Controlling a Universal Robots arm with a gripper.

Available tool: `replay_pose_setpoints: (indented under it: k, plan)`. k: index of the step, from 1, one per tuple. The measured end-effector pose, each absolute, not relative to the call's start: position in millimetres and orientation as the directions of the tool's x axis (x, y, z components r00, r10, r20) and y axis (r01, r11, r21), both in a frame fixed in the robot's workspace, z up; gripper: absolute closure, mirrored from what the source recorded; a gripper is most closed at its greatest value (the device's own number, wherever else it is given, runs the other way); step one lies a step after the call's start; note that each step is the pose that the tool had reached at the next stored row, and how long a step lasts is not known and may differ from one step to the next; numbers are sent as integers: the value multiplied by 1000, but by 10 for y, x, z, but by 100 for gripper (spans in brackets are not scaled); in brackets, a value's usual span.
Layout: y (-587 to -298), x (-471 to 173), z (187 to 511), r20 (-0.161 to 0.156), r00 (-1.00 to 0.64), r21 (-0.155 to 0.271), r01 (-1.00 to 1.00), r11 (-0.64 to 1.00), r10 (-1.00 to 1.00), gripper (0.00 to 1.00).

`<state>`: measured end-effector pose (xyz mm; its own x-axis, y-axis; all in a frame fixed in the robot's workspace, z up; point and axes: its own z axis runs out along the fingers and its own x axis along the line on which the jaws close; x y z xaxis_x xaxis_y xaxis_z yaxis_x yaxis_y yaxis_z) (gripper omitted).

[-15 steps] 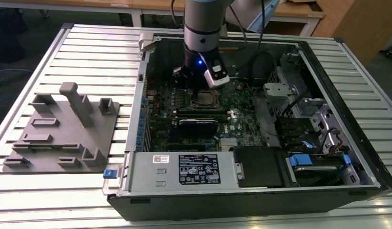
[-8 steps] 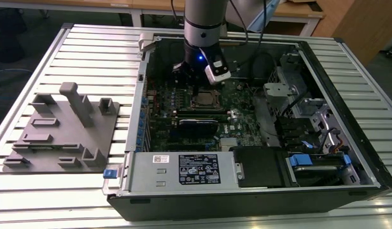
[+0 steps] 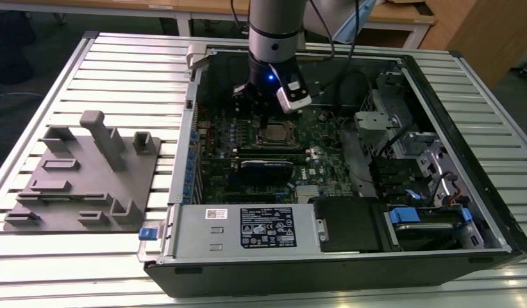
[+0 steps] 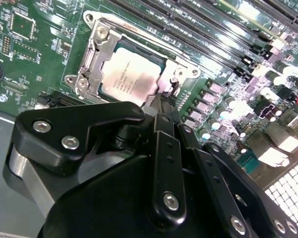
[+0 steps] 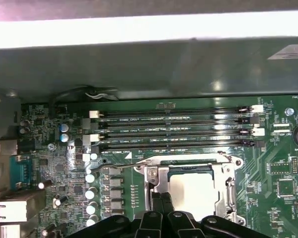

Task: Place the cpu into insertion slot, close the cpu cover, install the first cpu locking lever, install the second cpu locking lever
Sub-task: 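Close the cpu cover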

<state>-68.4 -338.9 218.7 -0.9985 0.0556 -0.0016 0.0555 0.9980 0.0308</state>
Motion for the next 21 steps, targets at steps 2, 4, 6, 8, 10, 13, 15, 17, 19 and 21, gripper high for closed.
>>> replay_pose_setpoints:
  k: [2,4,6,8,10,13,15,17,19,21]
  plan:
    - [-3389,-657,2187,-2,-998,31,55,998,56,89]
    - [-3389,-628,2187,-2,-998,31,55,998,56,89]
    - [-3389,-597,2187,-2,-998,31,56,998,56,89]
    - [-3389,-566,2187,-2,-998,31,55,998,56,89]
    - [-3388,-538,2186,-2,-998,31,56,998,56,89]
    - [-3386,-491,2186,-2,-998,31,55,998,56,89]
    - [-3385,-464,2186,-2,-998,31,55,998,56,89]
    - [-3383,-443,2186,-2,-998,31,55,998,56,89]
    - [-3383,-442,2186,-2,-998,31,56,998,56,89]
    - [-3385,-439,2186,-2,-998,31,55,998,56,89]
